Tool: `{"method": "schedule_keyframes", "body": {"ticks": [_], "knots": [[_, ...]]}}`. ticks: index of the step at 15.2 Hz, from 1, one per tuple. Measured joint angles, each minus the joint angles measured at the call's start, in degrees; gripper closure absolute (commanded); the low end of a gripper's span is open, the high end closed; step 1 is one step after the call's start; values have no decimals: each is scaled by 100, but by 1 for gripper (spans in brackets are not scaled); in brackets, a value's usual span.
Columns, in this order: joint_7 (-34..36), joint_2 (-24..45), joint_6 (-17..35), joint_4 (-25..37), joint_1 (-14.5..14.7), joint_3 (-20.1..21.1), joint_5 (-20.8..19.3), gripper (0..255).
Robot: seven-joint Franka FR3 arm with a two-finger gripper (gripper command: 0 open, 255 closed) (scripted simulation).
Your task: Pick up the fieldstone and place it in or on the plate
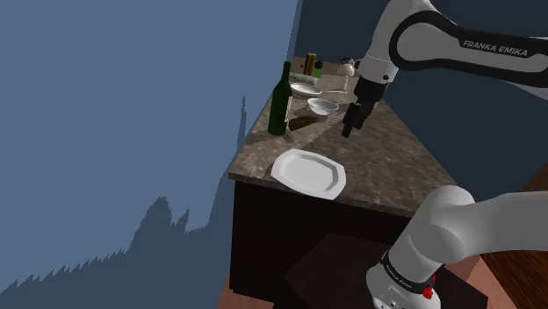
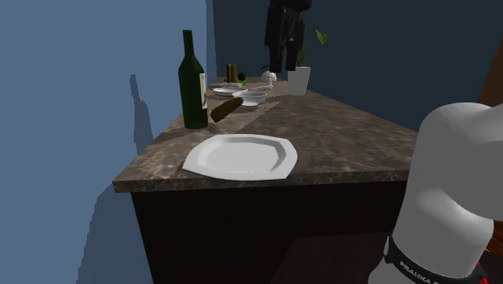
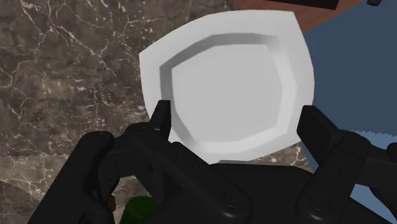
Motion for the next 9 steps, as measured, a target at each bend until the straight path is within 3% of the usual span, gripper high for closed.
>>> {"method": "schedule_keyframes", "body": {"ticks": [3, 9], "knots": [[-79, 257, 154, 87, -25, -85, -57, 0], [-331, 1514, 795, 634, -77, -362, -186, 0]]}}
